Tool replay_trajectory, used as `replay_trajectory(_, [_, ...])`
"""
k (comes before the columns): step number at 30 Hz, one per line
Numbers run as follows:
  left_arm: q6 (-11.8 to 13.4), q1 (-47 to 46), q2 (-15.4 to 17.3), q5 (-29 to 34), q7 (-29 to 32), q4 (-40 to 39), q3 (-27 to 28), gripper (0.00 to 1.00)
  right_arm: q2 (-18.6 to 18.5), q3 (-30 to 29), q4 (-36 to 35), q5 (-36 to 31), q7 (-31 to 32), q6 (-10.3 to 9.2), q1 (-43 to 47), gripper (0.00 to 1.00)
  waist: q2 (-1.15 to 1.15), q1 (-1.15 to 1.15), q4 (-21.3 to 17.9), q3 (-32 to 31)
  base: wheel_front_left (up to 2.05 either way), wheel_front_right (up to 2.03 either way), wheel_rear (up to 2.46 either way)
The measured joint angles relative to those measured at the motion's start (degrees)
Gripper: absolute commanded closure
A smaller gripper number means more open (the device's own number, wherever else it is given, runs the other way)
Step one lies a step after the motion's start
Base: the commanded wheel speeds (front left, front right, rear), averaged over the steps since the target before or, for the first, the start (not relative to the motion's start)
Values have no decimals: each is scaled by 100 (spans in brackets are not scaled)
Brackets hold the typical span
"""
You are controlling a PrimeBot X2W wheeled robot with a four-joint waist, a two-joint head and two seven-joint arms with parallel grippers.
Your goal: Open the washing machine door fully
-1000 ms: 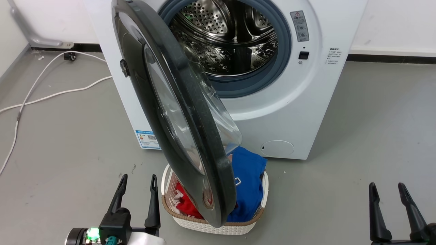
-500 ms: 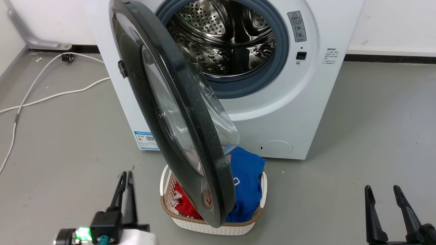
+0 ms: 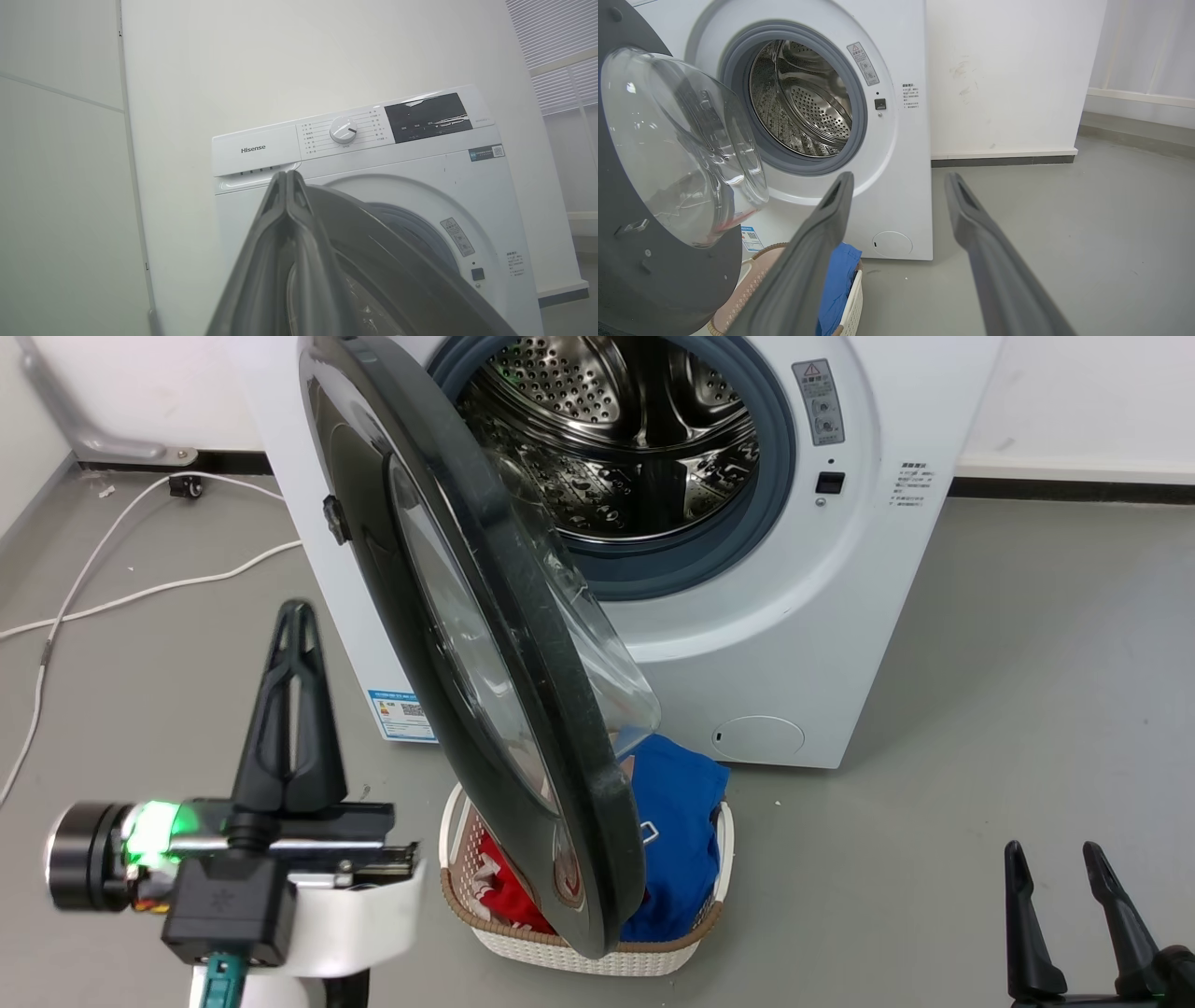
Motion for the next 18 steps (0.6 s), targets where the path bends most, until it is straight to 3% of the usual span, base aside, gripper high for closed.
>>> replay_trajectory(5, [-110,-238,91,132,0,-321,-454,100,0,-24,10,-18,1,1,-11,0,0,0,-37,-5,0,0,0])
replay_trajectory(8, [-268,-466,111,207,0,-500,-1009,100,0,-44,14,-21,0,0,-24,0,0,0,-46,-5,0,0,0])
replay_trajectory(18, [-684,-656,-41,220,0,-263,-2239,100,1,-16,33,-35,1,1,-54,0,0,0,-60,47,0,0,0])
